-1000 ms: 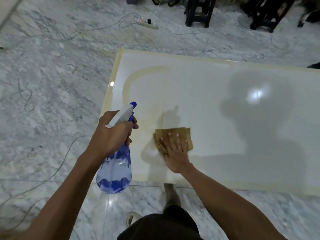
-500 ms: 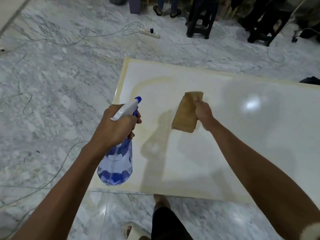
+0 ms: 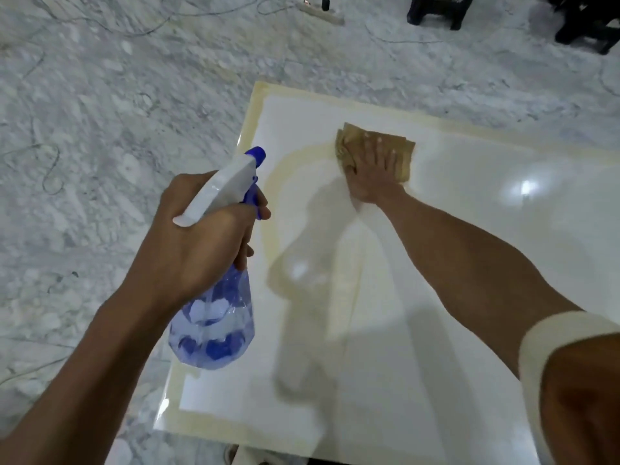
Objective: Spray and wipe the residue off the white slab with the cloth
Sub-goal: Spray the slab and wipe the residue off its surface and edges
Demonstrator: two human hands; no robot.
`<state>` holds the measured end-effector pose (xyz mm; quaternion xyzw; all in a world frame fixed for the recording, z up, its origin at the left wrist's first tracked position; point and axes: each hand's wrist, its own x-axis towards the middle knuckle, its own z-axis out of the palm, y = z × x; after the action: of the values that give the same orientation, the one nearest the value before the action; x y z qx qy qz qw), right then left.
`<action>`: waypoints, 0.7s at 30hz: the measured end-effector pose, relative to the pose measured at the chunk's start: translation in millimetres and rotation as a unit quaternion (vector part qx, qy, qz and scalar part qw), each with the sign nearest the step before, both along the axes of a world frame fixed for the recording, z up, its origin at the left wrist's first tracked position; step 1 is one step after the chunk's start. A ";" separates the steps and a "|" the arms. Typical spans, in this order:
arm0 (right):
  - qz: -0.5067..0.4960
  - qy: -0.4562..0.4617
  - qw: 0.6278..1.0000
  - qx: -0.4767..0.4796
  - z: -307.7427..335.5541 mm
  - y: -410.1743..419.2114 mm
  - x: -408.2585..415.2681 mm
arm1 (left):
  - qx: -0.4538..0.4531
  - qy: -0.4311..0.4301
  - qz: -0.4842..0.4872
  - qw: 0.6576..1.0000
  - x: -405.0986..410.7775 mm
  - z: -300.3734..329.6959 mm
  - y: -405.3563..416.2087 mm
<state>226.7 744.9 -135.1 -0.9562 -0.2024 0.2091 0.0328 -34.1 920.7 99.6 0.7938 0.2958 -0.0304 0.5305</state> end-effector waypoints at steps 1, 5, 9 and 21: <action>0.013 0.004 1.000 -0.002 1.2 -4.4 -14.1 | -0.007 -0.022 0.009 1.000 -7.2 12.2 -6.5; 0.040 0.012 0.999 -0.006 5.9 -23.0 -114.9 | -0.021 -0.034 0.007 0.999 -44.8 30.9 -14.0; 0.063 0.015 0.998 0.019 9.4 -50.8 -243.2 | -0.018 -0.047 -0.022 0.998 -104.7 48.6 -23.6; -0.022 0.140 0.990 0.025 40.0 -77.4 -447.6 | -0.068 -0.059 -0.051 0.995 -216.5 69.4 -26.0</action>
<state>-220.9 667.4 -95.1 -0.9205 -0.1803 0.3350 0.0893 -250.6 894.7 169.0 0.7707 0.2201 -0.0305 0.5972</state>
